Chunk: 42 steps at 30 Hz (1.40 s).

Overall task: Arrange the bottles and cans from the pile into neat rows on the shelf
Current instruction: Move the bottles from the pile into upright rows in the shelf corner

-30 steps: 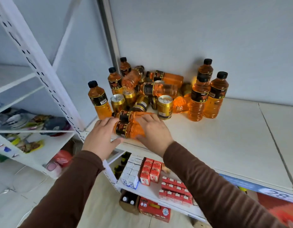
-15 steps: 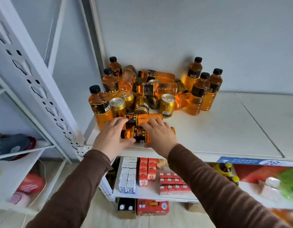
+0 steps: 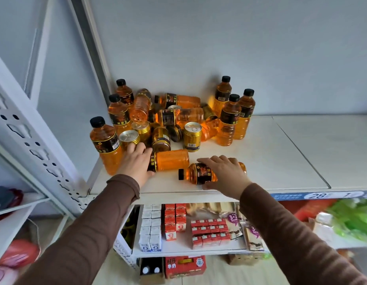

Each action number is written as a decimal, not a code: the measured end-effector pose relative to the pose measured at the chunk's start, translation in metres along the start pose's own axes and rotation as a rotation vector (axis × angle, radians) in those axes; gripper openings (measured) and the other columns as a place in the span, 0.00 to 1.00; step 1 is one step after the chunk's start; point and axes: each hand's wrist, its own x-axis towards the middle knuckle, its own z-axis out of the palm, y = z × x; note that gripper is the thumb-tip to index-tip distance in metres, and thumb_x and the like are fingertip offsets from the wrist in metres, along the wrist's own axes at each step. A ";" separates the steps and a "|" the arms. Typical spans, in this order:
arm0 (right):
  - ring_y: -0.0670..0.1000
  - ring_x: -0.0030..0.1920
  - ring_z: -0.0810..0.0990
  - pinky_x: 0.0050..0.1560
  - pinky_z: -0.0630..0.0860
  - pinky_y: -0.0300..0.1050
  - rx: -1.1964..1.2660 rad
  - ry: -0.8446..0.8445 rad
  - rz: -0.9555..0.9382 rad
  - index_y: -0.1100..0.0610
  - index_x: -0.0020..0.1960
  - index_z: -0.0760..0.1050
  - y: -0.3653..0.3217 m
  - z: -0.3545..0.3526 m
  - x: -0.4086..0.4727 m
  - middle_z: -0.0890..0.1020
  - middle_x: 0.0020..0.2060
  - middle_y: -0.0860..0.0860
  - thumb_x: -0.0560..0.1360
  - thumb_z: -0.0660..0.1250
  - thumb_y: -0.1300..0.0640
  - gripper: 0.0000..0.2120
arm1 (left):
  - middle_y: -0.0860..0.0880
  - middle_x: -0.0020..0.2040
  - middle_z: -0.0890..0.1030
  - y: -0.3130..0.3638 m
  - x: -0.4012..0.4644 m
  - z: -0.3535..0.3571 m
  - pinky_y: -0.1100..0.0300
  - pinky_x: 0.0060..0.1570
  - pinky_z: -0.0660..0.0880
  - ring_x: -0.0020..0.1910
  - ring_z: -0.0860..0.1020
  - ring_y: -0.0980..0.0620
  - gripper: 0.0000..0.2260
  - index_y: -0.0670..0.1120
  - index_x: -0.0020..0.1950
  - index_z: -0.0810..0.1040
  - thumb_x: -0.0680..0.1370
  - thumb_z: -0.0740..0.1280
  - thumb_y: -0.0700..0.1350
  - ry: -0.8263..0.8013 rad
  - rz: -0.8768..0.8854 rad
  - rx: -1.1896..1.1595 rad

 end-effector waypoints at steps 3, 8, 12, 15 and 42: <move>0.53 0.63 0.71 0.63 0.66 0.55 0.151 0.090 0.055 0.42 0.74 0.60 0.008 -0.006 -0.001 0.75 0.63 0.47 0.71 0.70 0.39 0.35 | 0.49 0.64 0.70 0.002 0.005 -0.005 0.53 0.63 0.68 0.61 0.67 0.47 0.32 0.48 0.69 0.70 0.70 0.74 0.58 -0.033 0.062 -0.002; 0.52 0.56 0.76 0.55 0.75 0.48 0.656 0.330 0.164 0.50 0.67 0.67 0.020 -0.020 0.008 0.77 0.59 0.51 0.70 0.76 0.49 0.30 | 0.50 0.63 0.76 0.013 0.016 -0.036 0.49 0.66 0.66 0.64 0.71 0.47 0.30 0.50 0.68 0.71 0.69 0.77 0.50 0.097 0.207 0.029; 0.35 0.50 0.79 0.43 0.75 0.27 1.050 0.458 0.237 0.50 0.63 0.66 0.019 -0.023 0.016 0.78 0.53 0.44 0.70 0.78 0.55 0.28 | 0.48 0.67 0.75 0.033 0.032 -0.067 0.41 0.76 0.45 0.72 0.66 0.45 0.24 0.50 0.65 0.76 0.70 0.73 0.38 0.310 0.419 0.213; 0.38 0.52 0.79 0.46 0.75 0.28 1.112 0.537 0.288 0.51 0.65 0.64 0.016 -0.018 0.021 0.77 0.55 0.44 0.69 0.78 0.54 0.32 | 0.43 0.74 0.67 0.054 0.045 -0.082 0.36 0.75 0.42 0.77 0.57 0.38 0.23 0.51 0.65 0.75 0.73 0.65 0.34 0.359 0.527 0.313; 0.48 0.54 0.79 0.46 0.72 0.35 0.761 0.309 0.212 0.50 0.62 0.75 0.048 -0.074 0.024 0.82 0.53 0.46 0.74 0.71 0.45 0.19 | 0.60 0.62 0.77 0.085 0.004 0.011 0.52 0.66 0.71 0.60 0.75 0.62 0.34 0.60 0.67 0.67 0.64 0.78 0.56 -0.144 -0.052 -1.374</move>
